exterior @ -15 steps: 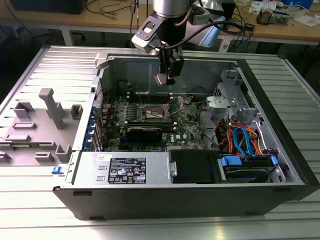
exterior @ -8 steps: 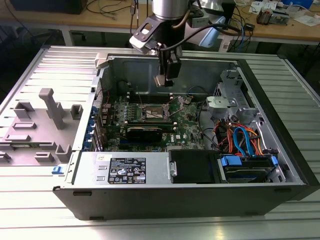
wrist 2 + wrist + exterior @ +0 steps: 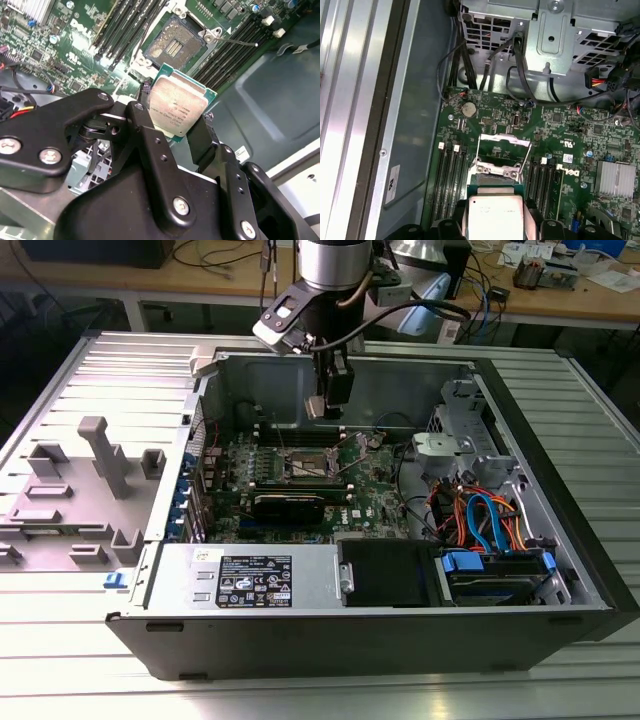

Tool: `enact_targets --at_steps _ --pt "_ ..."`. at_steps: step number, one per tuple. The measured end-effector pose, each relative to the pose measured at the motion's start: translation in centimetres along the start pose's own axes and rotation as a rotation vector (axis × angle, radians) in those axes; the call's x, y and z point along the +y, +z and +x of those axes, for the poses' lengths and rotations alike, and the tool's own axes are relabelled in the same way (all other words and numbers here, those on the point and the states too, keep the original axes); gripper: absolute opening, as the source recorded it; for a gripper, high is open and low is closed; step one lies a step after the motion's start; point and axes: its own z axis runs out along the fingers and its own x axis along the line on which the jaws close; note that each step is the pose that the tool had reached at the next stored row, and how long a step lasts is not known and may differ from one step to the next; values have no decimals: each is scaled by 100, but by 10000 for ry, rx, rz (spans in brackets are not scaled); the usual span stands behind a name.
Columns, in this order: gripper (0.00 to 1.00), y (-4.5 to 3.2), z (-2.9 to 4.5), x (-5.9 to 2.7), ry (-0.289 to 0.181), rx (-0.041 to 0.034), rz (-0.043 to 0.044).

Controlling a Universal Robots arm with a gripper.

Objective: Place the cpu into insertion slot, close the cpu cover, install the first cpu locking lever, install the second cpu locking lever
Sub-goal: 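Place the cpu into insertion slot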

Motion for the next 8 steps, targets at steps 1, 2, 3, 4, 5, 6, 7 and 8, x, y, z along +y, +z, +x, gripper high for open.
enact_targets --at_steps 1,2,3,4,5,6,7,8 --pt "54 12 0 -4 45 -3 3" --pt "54 27 2 -12 107 -8 5" --pt "54 37 2 -17 140 -15 6" --pt "54 46 2 -19 169 -22 6" --pt "54 56 2 -20 197 -30 8" --pt "54 64 2 -20 228 -43 10" --pt "54 71 3 -21 264 -57 14" --pt "54 73 3 -22 289 -62 18"
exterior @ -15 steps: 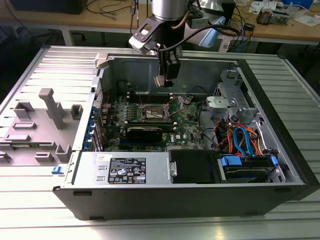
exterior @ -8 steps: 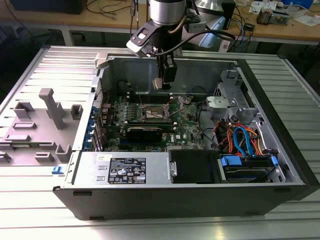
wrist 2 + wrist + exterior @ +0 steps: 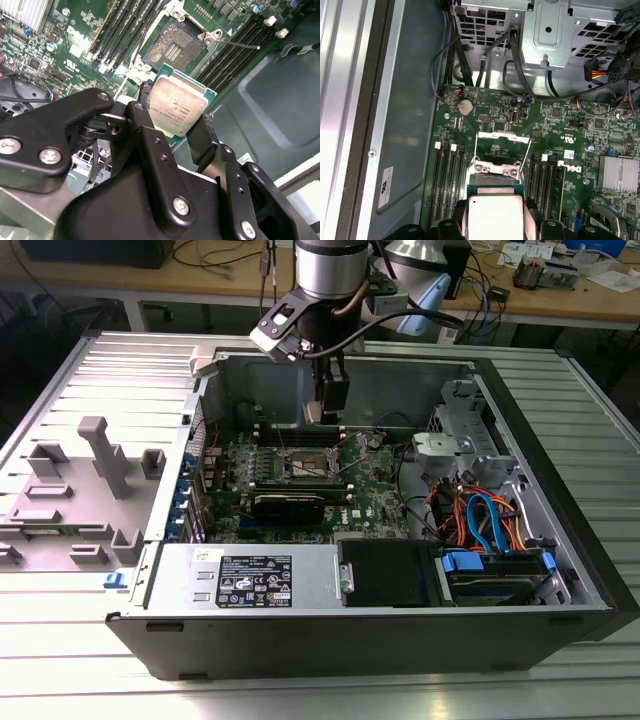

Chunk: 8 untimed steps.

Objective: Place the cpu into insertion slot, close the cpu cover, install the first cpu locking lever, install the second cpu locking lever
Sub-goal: 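Place the cpu into insertion slot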

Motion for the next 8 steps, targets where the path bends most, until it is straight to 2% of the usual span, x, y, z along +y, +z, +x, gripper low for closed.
enact_targets --at_steps 8 --pt "54 1 0 0 33 1 1"
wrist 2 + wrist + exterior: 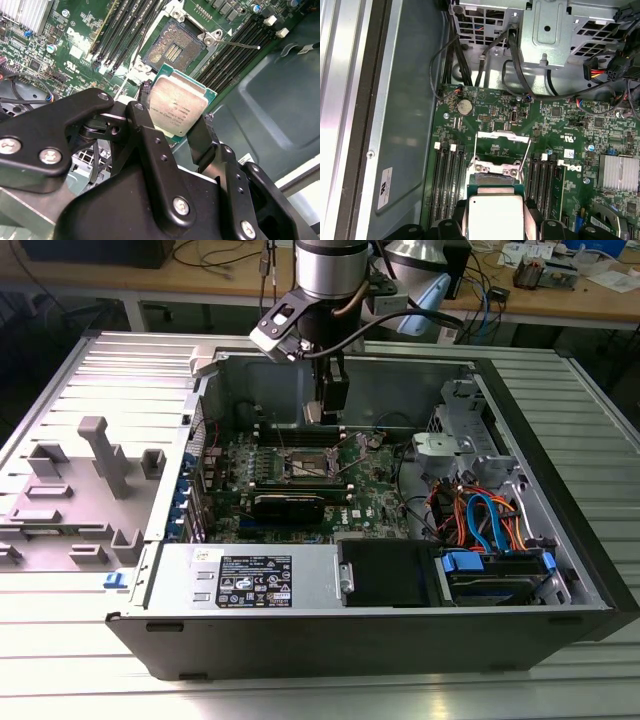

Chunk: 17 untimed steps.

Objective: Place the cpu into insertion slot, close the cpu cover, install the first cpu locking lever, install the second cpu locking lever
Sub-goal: 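Place the cpu into insertion slot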

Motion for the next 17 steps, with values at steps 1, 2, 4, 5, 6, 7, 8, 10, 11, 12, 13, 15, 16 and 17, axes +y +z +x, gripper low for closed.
enact_targets --at_steps 1,2,4,5,6,7,8,10,11,12,13,15,16,17 --pt "54 0 0 0 0 0 0" --pt "54 0 0 0 1 0 0" --pt "54 0 0 0 1 -2 1" --pt "54 4 0 0 7 -1 0" --pt "54 8 0 0 16 -1 -1" --pt "54 11 0 0 32 -1 -1" --pt "54 16 0 0 62 -3 0" --pt "54 29 0 -1 147 -7 1" --pt "54 39 1 -5 205 -10 2" --pt "54 46 1 -13 220 -12 2" --pt "54 50 1 -19 224 -12 3" --pt "54 60 3 -34 235 -11 1" --pt "54 65 3 -39 243 -11 1" --pt "54 73 3 -44 253 -12 2"
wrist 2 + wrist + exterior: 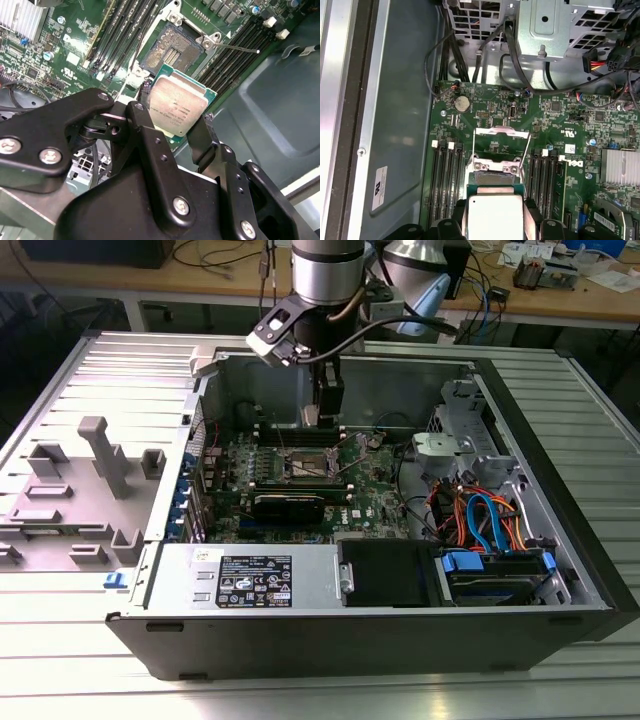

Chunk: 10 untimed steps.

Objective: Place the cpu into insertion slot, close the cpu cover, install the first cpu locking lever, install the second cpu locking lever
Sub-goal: 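Place the cpu into insertion slot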

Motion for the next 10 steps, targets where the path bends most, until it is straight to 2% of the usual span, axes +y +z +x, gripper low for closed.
enact_targets --at_steps 10 --pt "54 52 2 -21 89 -4 1"
